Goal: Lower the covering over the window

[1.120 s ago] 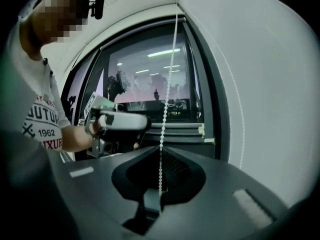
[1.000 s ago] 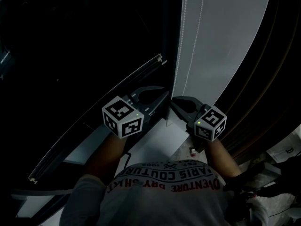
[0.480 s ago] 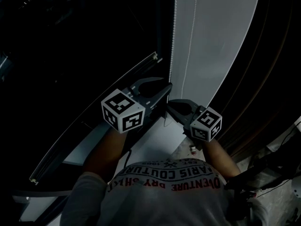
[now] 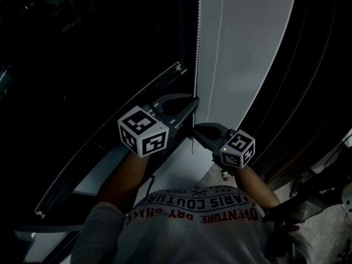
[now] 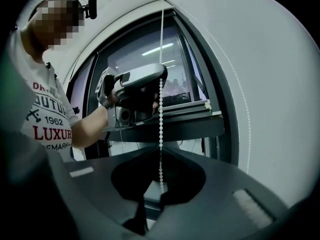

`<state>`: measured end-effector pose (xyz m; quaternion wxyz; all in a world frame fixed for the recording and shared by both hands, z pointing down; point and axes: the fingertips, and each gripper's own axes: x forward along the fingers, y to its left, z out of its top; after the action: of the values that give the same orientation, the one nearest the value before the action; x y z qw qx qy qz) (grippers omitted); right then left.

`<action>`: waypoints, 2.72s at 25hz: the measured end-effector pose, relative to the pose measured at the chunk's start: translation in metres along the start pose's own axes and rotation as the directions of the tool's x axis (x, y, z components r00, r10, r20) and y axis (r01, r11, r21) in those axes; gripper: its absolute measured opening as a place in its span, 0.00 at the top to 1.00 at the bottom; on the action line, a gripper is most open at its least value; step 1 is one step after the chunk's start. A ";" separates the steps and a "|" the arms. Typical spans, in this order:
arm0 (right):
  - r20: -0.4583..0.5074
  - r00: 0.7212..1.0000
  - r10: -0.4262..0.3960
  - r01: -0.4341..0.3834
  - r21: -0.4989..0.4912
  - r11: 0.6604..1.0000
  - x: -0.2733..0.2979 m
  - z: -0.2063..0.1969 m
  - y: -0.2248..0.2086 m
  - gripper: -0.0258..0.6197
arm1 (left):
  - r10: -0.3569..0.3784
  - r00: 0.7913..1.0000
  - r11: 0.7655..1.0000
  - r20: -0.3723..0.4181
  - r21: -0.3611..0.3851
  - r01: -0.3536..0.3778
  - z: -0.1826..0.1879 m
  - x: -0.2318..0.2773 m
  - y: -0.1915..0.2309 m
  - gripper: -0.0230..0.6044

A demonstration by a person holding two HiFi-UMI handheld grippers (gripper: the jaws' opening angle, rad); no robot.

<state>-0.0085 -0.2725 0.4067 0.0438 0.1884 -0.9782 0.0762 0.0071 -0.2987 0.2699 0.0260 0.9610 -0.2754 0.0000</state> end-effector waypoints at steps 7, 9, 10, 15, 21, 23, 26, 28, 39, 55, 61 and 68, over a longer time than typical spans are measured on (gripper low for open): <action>-0.008 0.999 -0.038 0.037 -0.035 0.999 -0.010 -0.005 -0.002 0.92 | -0.021 1.000 1.000 0.017 0.011 0.021 0.001 -0.005 -0.005 0.95; -0.057 0.997 -0.054 0.050 -0.071 0.996 -0.011 -0.016 -0.003 0.90 | -0.011 1.000 1.000 0.023 0.011 0.011 0.001 -0.008 -0.001 0.95; -0.068 0.996 -0.051 0.046 -0.072 0.996 -0.011 -0.019 -0.002 0.86 | -0.003 1.000 1.000 0.025 0.011 0.002 0.000 -0.010 0.002 0.95; -0.031 0.998 -0.048 0.047 -0.021 0.999 -0.020 -0.008 -0.003 0.82 | 0.033 0.999 0.998 -0.025 0.054 -0.031 -0.009 -0.015 0.006 0.95; 0.068 0.997 -0.045 0.047 -0.026 0.999 -0.032 0.040 -0.003 0.82 | 0.055 0.992 0.998 -0.116 0.006 -0.054 -0.069 -0.011 0.005 0.95; 0.083 0.996 -0.045 0.048 -0.030 0.998 -0.032 0.050 -0.001 0.82 | 0.064 0.992 0.998 -0.110 -0.011 -0.066 -0.076 -0.013 0.008 0.95; 0.089 0.995 -0.045 0.048 -0.030 0.998 -0.031 0.054 0.001 0.82 | 0.066 0.990 0.998 -0.126 -0.012 -0.068 -0.088 -0.013 0.005 0.95; 0.089 0.995 -0.043 0.046 -0.029 0.999 -0.030 0.056 0.002 0.82 | 0.062 0.988 0.998 -0.144 -0.019 -0.066 -0.099 -0.012 0.002 0.95; 0.064 0.997 -0.053 0.057 -0.066 0.996 -0.014 0.073 0.005 0.82 | 0.043 0.960 0.996 -0.277 -0.064 -0.063 -0.185 -0.010 -0.012 0.95; 0.023 0.997 -0.070 0.071 -0.049 0.996 0.003 0.057 -0.001 0.95 | 0.044 0.966 0.990 -0.255 -0.116 -0.076 -0.207 -0.011 -0.010 0.95; 0.034 0.998 -0.055 0.057 -0.056 0.997 0.001 0.057 0.004 0.95 | 0.061 0.966 0.991 -0.252 -0.098 -0.088 -0.206 -0.014 -0.010 0.95; 0.099 0.992 -0.082 0.085 -0.030 0.996 -0.007 0.057 0.005 0.95 | 0.057 0.965 0.995 -0.256 -0.062 -0.075 -0.207 -0.019 -0.008 0.94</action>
<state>-0.0070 -0.2744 0.3493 0.0022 0.2319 -0.9715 0.0481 -0.0021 -0.2715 0.4764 0.0955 0.9417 -0.3016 0.1143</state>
